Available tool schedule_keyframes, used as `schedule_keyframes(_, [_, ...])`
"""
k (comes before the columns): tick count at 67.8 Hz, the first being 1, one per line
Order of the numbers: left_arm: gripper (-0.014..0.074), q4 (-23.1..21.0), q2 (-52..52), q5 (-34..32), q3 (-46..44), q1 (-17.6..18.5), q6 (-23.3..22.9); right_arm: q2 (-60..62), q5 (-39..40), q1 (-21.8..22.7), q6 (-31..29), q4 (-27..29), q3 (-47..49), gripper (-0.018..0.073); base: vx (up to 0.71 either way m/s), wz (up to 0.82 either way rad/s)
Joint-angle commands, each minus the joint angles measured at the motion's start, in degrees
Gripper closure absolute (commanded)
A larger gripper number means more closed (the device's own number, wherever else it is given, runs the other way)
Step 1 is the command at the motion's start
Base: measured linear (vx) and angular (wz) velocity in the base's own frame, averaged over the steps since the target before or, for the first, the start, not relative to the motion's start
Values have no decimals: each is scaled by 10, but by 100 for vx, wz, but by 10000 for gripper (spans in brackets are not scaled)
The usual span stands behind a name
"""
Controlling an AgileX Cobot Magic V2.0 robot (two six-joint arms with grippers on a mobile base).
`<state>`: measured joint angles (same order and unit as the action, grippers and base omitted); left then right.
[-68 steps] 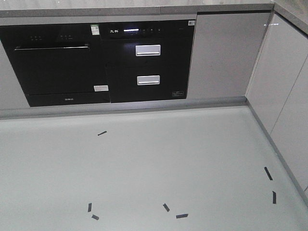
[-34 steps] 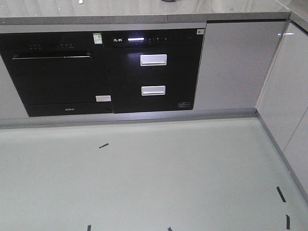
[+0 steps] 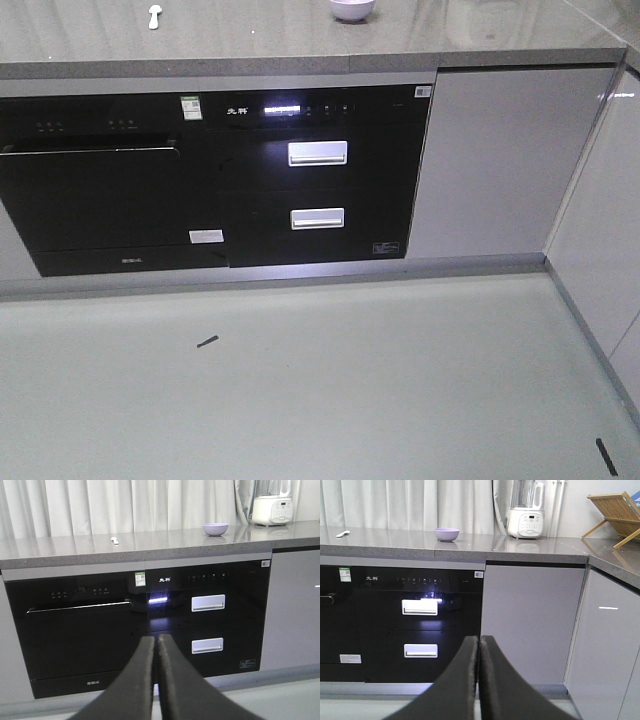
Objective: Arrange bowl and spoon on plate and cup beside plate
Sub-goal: 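Drive the base toward the counter holding the spoon and bowl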
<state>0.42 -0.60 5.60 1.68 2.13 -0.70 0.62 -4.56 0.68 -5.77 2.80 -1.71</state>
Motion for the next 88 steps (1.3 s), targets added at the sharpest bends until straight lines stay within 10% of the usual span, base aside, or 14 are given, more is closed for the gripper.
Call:
schedule_keyframes(1, [603, -1, -4, -44, -15, 3, -3, 8, 46, 4, -3, -2, 0, 564, 30, -3])
schedule_keyframes(88, [603, -1, -4, -44, -15, 3, -3, 8, 46, 4, -3, -2, 0, 564, 26, 1])
